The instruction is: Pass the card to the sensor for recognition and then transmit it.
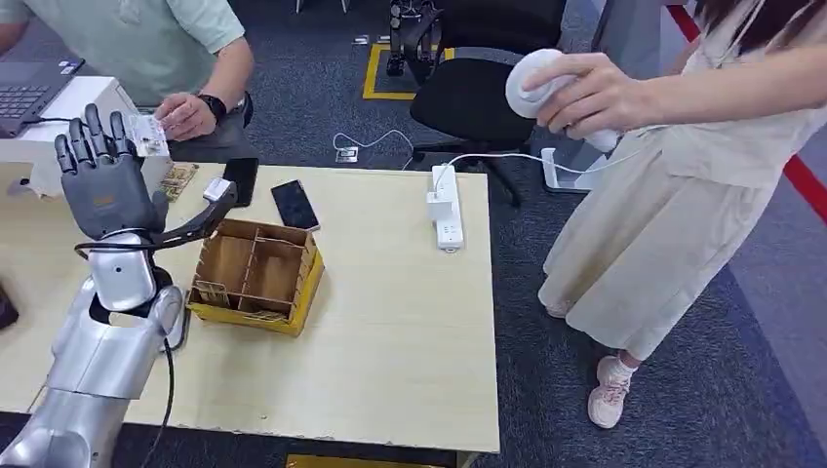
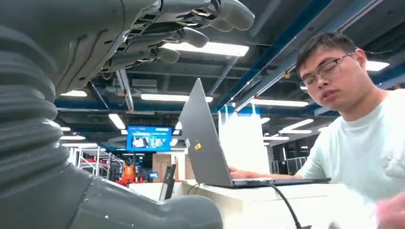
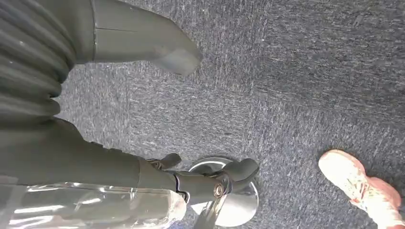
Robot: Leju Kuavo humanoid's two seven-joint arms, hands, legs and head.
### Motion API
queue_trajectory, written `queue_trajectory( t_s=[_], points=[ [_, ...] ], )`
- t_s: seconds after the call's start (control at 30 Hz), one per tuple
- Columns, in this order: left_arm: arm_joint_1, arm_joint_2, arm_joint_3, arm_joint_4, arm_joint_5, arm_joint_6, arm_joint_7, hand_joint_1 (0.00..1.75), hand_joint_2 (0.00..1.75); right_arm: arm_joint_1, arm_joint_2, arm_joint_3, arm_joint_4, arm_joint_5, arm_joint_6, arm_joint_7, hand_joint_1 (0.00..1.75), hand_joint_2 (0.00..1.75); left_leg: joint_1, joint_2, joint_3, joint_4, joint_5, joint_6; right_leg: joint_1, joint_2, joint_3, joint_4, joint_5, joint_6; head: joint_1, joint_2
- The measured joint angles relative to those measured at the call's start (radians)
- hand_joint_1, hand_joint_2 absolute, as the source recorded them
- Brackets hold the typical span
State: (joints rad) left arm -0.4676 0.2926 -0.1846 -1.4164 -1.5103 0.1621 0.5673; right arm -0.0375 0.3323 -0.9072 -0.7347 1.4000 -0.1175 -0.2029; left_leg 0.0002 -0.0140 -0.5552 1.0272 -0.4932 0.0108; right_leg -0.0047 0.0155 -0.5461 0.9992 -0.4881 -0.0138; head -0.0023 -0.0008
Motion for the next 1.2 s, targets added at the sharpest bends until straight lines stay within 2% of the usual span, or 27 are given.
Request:
queue_trajectory(
  t_s=[0.13,0.3,0.47,0.57,0.77,1.0,1.2],
  points=[
    [0.002,0.014,-0.006,-0.007,0.0,0.005,-0.001,0.0,1.75,0.0,0.0,0.0,0.0,0.003,0.0,0.0,0.0,1.75,0.0,0.0,0.0,0.0,0.0,0.0,0.0,0.0,0.0,0.0,0.0,0.0,0.0,0.0],
    [0.04,0.014,-0.007,-0.04,0.0,0.036,-0.053,0.0,1.75,0.0,0.0,-0.001,0.001,0.003,-0.001,-0.001,0.0,1.75,0.0,0.0,0.0,0.0,0.0,0.0,0.0,0.0,0.0,0.0,0.0,0.0,0.0,0.0],
    [0.054,0.014,-0.006,-0.053,0.0,0.037,-0.062,0.0,1.75,0.0,0.0,-0.002,0.001,0.004,-0.001,-0.002,0.0,1.75,0.0,0.0,-0.001,0.0,0.0,0.0,0.0,0.0,0.0,0.0,0.0,0.0,0.0,0.0],
    [0.145,0.024,0.021,-0.113,0.0,0.035,-0.077,0.0,1.75,-0.003,0.0,-0.002,0.004,0.009,-0.005,-0.012,0.0,1.75,0.0,0.0,-0.001,0.0,0.0,0.0,0.0,0.0,0.0,0.0,0.0,0.0,0.0,0.0],
    [0.221,0.084,0.026,-0.142,0.0,0.01,-0.086,0.0,1.75,-0.018,0.0,0.003,0.013,-0.004,-0.023,-0.016,0.0,1.75,0.0,0.0,-0.001,0.0,0.0,0.0,0.001,0.0,0.0,0.0,0.0,0.0,0.0,0.0],
    [0.259,0.177,0.01,-0.142,0.0,-0.002,-0.048,0.0,1.75,-0.026,0.0,0.001,-0.012,-0.039,-0.035,0.008,0.0,1.75,0.0,0.0,-0.001,0.0,0.0,0.0,0.0,0.0,0.0,0.0,0.0,0.0,0.0,0.0],
    [0.282,0.213,0.002,-0.142,0.0,-0.003,-0.054,0.0,1.75,-0.027,0.0,0.0,-0.022,-0.049,-0.032,0.011,0.0,1.75,0.0,0.0,-0.001,0.0,0.0,0.0,0.0,0.0,0.0,0.0,0.0,0.0,0.001,0.0]
  ],
)
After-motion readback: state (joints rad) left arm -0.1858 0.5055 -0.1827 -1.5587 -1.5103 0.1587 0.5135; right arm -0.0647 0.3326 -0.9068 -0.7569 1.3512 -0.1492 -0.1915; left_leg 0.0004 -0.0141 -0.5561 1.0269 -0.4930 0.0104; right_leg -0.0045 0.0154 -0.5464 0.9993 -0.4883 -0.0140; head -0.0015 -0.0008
